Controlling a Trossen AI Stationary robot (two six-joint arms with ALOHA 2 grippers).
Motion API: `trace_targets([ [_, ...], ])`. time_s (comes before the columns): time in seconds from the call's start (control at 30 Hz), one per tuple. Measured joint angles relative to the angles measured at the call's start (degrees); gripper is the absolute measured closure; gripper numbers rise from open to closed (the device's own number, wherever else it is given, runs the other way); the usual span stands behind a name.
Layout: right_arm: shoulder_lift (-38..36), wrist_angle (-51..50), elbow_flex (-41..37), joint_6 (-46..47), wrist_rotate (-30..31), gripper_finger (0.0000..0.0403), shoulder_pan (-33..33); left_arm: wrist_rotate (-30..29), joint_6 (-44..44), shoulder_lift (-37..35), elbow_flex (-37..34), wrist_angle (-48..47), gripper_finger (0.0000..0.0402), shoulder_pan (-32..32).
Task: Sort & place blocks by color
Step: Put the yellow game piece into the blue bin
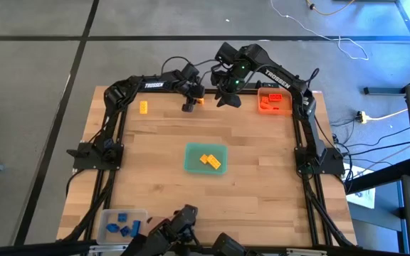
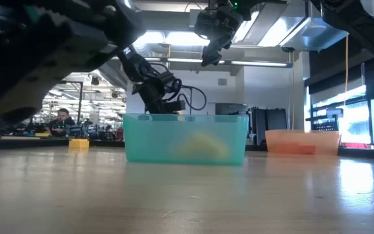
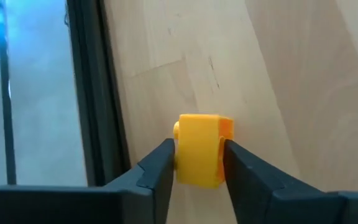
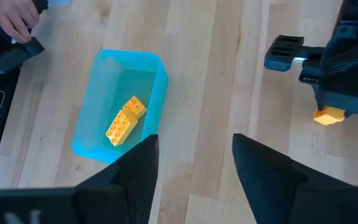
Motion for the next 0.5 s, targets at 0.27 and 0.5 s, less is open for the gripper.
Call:
trace_targets([
  [0.27,0.00,-0.02,0.00,0.00,0.00,0.0198,0.01,-2.83,1.19,-0.15,0.03,-0.04,0.0323,-0.94],
  [0.5,-0.12,-1.23,0.00,0.00,0.04,0.0198,-0.13,-4.21,-2.79,-2.67,0.01,-3.97,0.0323,-2.05],
])
